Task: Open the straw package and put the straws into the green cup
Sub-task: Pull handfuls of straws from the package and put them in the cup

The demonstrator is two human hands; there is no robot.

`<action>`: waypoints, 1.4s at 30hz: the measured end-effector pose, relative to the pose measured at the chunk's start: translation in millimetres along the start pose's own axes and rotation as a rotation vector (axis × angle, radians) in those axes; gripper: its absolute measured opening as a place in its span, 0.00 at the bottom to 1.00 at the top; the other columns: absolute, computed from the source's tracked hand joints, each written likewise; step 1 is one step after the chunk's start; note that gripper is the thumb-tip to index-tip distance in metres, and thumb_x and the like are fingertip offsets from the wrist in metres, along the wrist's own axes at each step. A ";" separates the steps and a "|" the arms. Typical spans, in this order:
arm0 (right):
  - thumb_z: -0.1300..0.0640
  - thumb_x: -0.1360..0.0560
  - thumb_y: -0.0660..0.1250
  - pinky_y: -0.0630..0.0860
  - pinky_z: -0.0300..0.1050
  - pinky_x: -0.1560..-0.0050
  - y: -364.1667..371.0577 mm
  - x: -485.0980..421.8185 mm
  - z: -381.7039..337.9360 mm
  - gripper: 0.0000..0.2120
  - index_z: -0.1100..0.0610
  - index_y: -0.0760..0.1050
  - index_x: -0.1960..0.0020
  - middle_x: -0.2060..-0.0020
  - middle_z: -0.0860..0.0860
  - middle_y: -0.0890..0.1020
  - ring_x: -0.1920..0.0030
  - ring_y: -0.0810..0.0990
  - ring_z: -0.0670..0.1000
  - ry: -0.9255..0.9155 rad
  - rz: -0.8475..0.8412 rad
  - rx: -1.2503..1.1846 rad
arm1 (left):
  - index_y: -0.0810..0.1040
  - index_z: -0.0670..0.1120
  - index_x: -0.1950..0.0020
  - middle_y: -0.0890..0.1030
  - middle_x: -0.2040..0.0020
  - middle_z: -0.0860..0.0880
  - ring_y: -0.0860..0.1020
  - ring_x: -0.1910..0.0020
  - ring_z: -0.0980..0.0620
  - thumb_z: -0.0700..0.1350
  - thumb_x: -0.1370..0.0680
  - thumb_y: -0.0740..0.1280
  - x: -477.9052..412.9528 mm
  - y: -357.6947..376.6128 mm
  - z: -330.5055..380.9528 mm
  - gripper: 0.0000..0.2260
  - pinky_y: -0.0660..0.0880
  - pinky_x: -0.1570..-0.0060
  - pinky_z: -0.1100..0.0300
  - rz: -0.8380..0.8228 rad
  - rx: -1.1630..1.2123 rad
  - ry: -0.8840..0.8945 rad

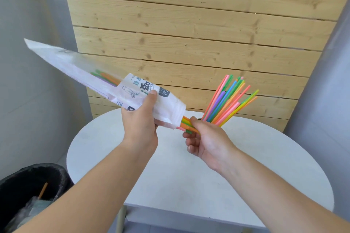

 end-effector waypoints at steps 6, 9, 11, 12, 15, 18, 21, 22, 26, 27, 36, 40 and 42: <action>0.46 0.21 0.67 0.70 0.39 0.79 -1.0 -3.5 4.5 0.14 0.57 0.77 0.56 0.76 0.51 0.78 0.80 0.75 0.51 -0.151 0.062 0.150 | 0.78 0.43 0.29 0.85 0.33 0.43 0.85 0.37 0.45 0.42 0.18 0.71 2.9 -4.5 -6.2 0.17 0.84 0.40 0.46 0.053 0.077 -0.157; 0.46 0.20 0.65 0.66 0.39 0.79 -4.5 -4.5 3.9 0.15 0.55 0.75 0.59 0.77 0.50 0.73 0.81 0.71 0.50 -0.373 0.147 0.362 | 0.77 0.40 0.30 0.85 0.36 0.40 0.89 0.48 0.41 0.43 0.17 0.69 1.8 -5.1 -7.8 0.16 0.87 0.51 0.48 0.063 0.097 -0.229; 0.46 0.19 0.63 0.67 0.43 0.75 -9.8 -4.1 0.3 0.16 0.54 0.76 0.60 0.76 0.47 0.72 0.76 0.70 0.49 -0.598 0.192 0.627 | 0.75 0.39 0.29 0.85 0.38 0.38 0.88 0.61 0.40 0.43 0.16 0.68 0.9 -4.9 -7.4 0.17 0.87 0.59 0.50 0.057 0.105 -0.278; 0.46 0.19 0.61 0.67 0.46 0.72 -12.4 -3.1 -1.5 0.17 0.54 0.75 0.61 0.76 0.47 0.72 0.73 0.71 0.49 -0.708 0.208 0.758 | 0.74 0.39 0.28 0.84 0.37 0.36 0.87 0.61 0.39 0.44 0.16 0.67 1.0 -5.2 -8.2 0.18 0.87 0.56 0.49 0.059 0.105 -0.302; 0.45 0.18 0.59 0.69 0.50 0.71 -17.3 0.5 -8.3 0.20 0.53 0.70 0.66 0.76 0.49 0.71 0.72 0.72 0.52 -0.897 0.229 0.980 | 0.73 0.38 0.26 0.82 0.35 0.34 0.85 0.57 0.38 0.44 0.16 0.67 2.0 -4.9 -11.6 0.20 0.85 0.47 0.45 0.073 0.105 -0.358; 0.44 0.19 0.60 0.70 0.50 0.73 -19.5 -0.8 -15.2 0.21 0.49 0.68 0.69 0.78 0.48 0.71 0.74 0.72 0.52 -0.936 0.206 1.053 | 0.73 0.38 0.25 0.82 0.33 0.36 0.85 0.52 0.37 0.44 0.16 0.67 2.1 -3.9 -13.5 0.20 0.83 0.43 0.42 0.062 0.115 -0.366; 0.43 0.20 0.61 0.77 0.53 0.69 -23.7 -6.0 -21.9 0.20 0.50 0.74 0.67 0.76 0.48 0.76 0.72 0.77 0.53 -0.844 0.151 0.849 | 0.73 0.39 0.24 0.81 0.30 0.36 0.82 0.33 0.35 0.44 0.16 0.67 -1.6 -6.1 -15.3 0.20 0.77 0.32 0.36 0.060 0.133 -0.351; 0.43 0.20 0.62 0.80 0.57 0.66 -24.6 -7.4 -23.9 0.20 0.54 0.78 0.64 0.73 0.52 0.79 0.69 0.80 0.57 -0.800 0.139 0.769 | 0.74 0.39 0.25 0.81 0.29 0.37 0.81 0.32 0.36 0.43 0.16 0.67 -2.5 -6.8 -15.8 0.20 0.76 0.31 0.35 0.058 0.144 -0.345; 0.43 0.21 0.64 0.80 0.59 0.63 -26.7 -10.4 -26.7 0.20 0.58 0.81 0.60 0.67 0.60 0.82 0.66 0.82 0.59 -0.747 0.158 0.702 | 0.73 0.38 0.25 0.83 0.33 0.36 0.87 0.51 0.38 0.43 0.16 0.67 -2.2 -7.6 -14.7 0.20 0.82 0.40 0.38 0.072 0.147 -0.342; 0.43 0.21 0.64 0.79 0.55 0.66 -27.2 -11.0 -26.3 0.19 0.56 0.80 0.60 0.70 0.56 0.82 0.68 0.80 0.57 -0.725 0.156 0.706 | 0.73 0.38 0.26 0.84 0.37 0.36 0.87 0.60 0.39 0.43 0.16 0.67 -2.3 -7.3 -14.8 0.19 0.86 0.49 0.43 0.070 0.140 -0.344; 0.47 0.18 0.63 0.68 0.34 0.72 -28.5 -11.5 -21.2 0.16 0.48 0.74 0.65 0.76 0.39 0.76 0.73 0.76 0.41 -0.798 0.199 0.764 | 0.74 0.40 0.26 0.82 0.31 0.38 0.81 0.33 0.34 0.41 0.17 0.68 -6.4 -8.9 -20.4 0.19 0.78 0.33 0.36 0.108 0.138 -0.342; 0.47 0.19 0.63 0.68 0.31 0.71 -28.1 -9.9 -22.8 0.16 0.46 0.73 0.66 0.73 0.37 0.77 0.70 0.76 0.41 -0.881 0.233 0.767 | 0.73 0.38 0.26 0.81 0.30 0.34 0.83 0.38 0.32 0.41 0.16 0.67 -6.4 -8.9 -20.6 0.19 0.78 0.34 0.34 0.095 0.146 -0.368; 0.46 0.19 0.63 0.69 0.36 0.74 -26.7 -11.7 -20.9 0.16 0.48 0.74 0.64 0.77 0.38 0.76 0.76 0.74 0.42 -0.803 0.191 0.723 | 0.72 0.37 0.26 0.80 0.31 0.31 0.85 0.51 0.32 0.42 0.16 0.67 -5.4 -9.1 -20.2 0.19 0.79 0.38 0.33 0.085 0.141 -0.375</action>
Point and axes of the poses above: each hand's wrist, its own x-axis away from the middle knuckle, its own y-axis out of the palm, z = x × y, the point moved 1 cm from there along -x, towards the middle knuckle
